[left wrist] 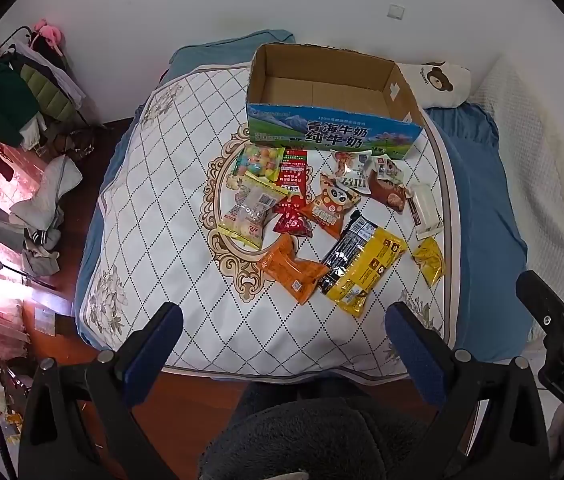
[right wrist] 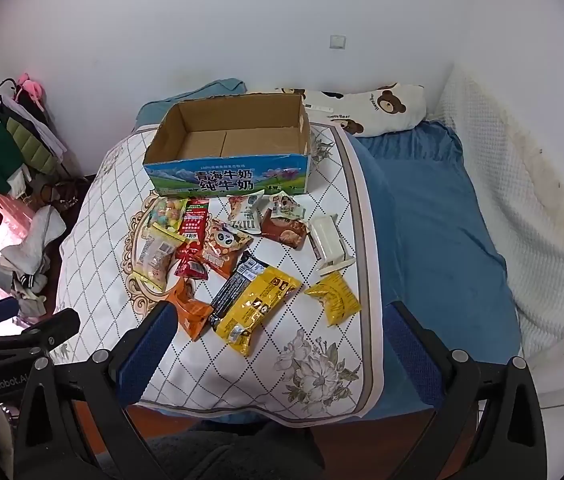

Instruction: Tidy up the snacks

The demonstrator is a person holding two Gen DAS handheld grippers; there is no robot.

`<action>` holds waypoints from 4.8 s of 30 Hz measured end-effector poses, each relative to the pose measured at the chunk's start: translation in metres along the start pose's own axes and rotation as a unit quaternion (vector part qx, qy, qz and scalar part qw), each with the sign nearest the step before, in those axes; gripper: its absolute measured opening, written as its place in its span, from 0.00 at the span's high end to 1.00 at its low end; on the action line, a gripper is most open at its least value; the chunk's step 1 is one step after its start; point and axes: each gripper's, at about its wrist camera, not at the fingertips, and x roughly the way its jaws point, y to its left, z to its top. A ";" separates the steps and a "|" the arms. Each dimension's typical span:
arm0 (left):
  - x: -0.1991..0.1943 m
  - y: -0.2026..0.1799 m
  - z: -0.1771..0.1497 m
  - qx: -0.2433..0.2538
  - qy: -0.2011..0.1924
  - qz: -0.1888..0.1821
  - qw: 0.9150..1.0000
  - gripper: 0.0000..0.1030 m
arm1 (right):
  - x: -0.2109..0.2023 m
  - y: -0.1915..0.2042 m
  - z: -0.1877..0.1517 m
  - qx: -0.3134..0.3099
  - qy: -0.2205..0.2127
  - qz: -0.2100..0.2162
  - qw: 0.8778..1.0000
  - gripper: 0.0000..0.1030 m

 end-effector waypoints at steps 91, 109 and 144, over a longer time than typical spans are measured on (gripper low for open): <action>0.253 0.063 0.027 -0.135 0.231 -0.085 0.960 0.07 | 0.270 0.002 -0.027 0.157 0.200 0.062 0.965 0.00; 0.316 0.041 0.020 -0.029 0.232 -0.018 0.972 0.48 | 0.393 0.051 -0.034 0.186 0.260 0.026 0.947 0.02; 0.313 0.025 -0.030 -0.005 0.206 -0.043 0.978 0.55 | 0.431 0.102 -0.042 0.034 0.252 -0.038 0.966 0.19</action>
